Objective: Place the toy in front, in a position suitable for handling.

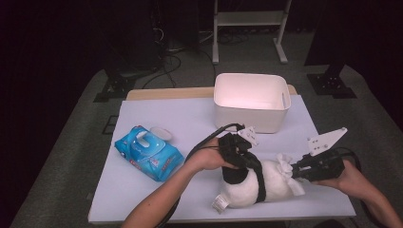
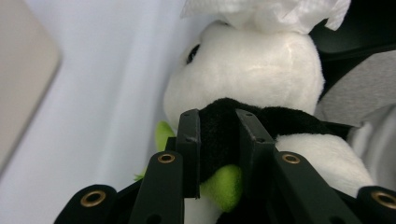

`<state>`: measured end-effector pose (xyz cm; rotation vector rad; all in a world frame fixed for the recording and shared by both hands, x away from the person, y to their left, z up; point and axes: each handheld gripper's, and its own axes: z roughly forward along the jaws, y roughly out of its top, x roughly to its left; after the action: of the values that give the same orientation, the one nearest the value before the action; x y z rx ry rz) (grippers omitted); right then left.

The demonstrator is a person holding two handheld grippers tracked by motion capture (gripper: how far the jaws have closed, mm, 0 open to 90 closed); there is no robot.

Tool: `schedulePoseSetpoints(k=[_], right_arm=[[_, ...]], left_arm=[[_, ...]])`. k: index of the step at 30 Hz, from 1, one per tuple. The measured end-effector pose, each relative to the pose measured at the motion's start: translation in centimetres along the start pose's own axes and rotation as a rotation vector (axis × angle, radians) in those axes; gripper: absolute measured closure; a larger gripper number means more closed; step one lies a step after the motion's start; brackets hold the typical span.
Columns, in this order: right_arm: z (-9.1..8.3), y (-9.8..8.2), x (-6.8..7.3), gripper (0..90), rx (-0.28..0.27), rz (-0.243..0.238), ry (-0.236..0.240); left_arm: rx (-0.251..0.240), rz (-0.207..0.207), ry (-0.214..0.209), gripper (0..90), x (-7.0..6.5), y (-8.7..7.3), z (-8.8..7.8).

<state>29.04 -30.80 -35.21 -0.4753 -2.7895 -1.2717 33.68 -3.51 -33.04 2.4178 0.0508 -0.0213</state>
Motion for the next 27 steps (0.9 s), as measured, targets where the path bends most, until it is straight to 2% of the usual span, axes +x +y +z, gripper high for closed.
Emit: schedulePoseSetpoints(k=[3,7,11,16,17,20,22,25,27], right_arm=[[-0.1,0.3,-0.4,77.1,-0.009,-0.001,-0.011],[0.8,0.8,-1.5,77.1,-0.033,0.006,-0.013],[2.1,1.2,-1.8,77.2,-0.043,0.01,0.019],[2.2,2.3,-1.5,77.1,0.002,-0.018,0.012],[2.0,2.5,-1.5,77.1,0.009,-0.023,0.006],[1.5,3.6,-1.6,76.7,0.016,-0.044,-0.013],[1.6,3.9,-1.6,76.6,0.021,-0.043,-0.014],[2.4,3.8,-1.6,76.6,0.049,-0.046,-0.008],[3.3,3.5,-1.4,76.6,0.073,-0.041,0.017]], left_arm=[[0.025,0.03,0.048,72.6,0.6,0.8,-0.7],[0.066,0.057,0.13,72.5,1.5,1.4,-1.5],[0.085,0.065,0.16,71.9,1.6,0.8,-1.8],[0.083,0.077,0.145,71.7,0.9,-0.3,-2.0],[0.076,0.072,0.132,71.7,0.4,-0.6,-2.1],[0.043,0.09,0.092,70.9,-1.3,-1.4,-2.2],[0.048,0.114,0.08,70.0,-2.5,-1.6,-2.2],[0.048,0.127,0.064,68.3,-3.8,-1.8,-2.0],[0.055,0.123,0.048,66.6,-4.2,-1.7,-2.0]])
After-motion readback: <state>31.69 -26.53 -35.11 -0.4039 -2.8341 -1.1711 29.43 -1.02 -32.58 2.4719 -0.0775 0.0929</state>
